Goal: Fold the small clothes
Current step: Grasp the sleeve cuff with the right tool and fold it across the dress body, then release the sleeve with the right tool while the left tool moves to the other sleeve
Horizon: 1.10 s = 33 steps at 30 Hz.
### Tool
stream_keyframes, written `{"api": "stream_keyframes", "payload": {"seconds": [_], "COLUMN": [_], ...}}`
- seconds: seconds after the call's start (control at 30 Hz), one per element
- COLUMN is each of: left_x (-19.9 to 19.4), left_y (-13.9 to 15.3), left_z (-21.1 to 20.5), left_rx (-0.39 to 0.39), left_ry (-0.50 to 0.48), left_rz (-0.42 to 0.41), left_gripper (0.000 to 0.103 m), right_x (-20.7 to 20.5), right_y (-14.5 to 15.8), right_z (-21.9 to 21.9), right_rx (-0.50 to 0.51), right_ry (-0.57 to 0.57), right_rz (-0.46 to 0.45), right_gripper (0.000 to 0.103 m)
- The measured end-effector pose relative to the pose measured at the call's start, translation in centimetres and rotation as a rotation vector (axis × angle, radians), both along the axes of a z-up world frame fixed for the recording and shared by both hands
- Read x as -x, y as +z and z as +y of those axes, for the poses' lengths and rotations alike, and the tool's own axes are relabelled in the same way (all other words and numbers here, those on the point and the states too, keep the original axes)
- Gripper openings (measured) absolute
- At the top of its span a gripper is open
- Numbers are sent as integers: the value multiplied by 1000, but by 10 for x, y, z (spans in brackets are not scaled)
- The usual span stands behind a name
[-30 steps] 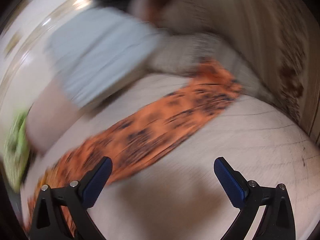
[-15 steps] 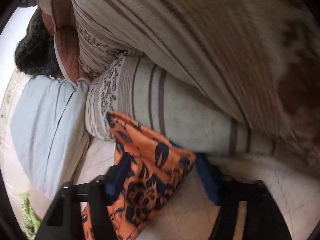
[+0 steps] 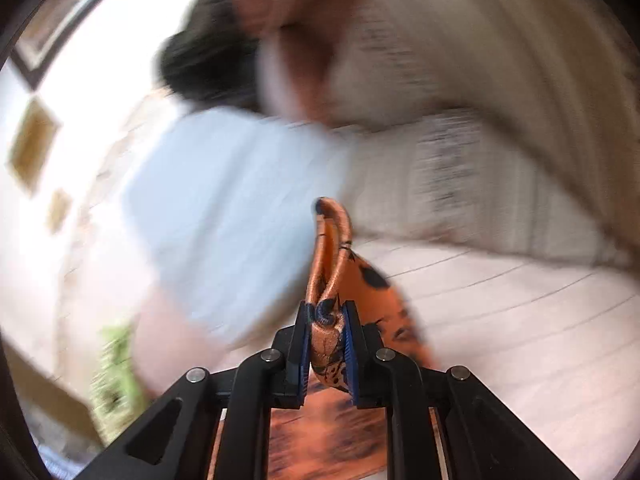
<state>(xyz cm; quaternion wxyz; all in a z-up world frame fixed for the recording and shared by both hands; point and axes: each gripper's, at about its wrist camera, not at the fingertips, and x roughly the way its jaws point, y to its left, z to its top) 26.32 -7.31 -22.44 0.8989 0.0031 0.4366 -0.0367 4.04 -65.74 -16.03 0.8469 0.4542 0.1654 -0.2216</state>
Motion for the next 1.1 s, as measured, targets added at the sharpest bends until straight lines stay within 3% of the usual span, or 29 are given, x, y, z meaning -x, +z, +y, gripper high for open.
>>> {"api": "stream_keyframes", "payload": {"seconds": [0.17, 0.3, 0.47, 0.67, 0.77, 0.8, 0.87, 0.9, 1.03, 1.1], "left_x": [-3, -5, -14, -19, -22, -23, -23, -24, -27, -28], "left_y": [12, 14, 13, 12, 11, 12, 12, 12, 12, 12], "left_z": [49, 90, 138, 168, 178, 181, 184, 186, 200, 219], "left_rx": [-55, -117, -97, -105, -92, -88, -85, -85, -93, -67], "left_ry": [120, 211, 294, 356, 376, 382, 390, 393, 433, 487], "left_rz": [-48, -72, -52, -41, -31, -31, -30, -26, 3, 18], "left_gripper": [103, 103, 103, 103, 103, 103, 103, 103, 103, 103], "right_x": [-74, -130, -206, -271, -279, -282, -289, -290, -277, -264], "right_y": [56, 69, 42, -6, -25, -30, -37, -37, -20, -11], "right_z": [104, 193, 309, 442, 491, 501, 522, 527, 526, 514], "right_rx": [-13, -89, -199, -282, -247, -238, -225, -198, -27, 47], "right_ry": [228, 378, 526, 672, 716, 734, 801, 825, 897, 871], "right_rz": [-116, -180, -183, -100, 17, 54, 102, 100, 80, 75], "right_gripper": [15, 15, 15, 15, 22, 32, 75, 79, 79, 79]}}
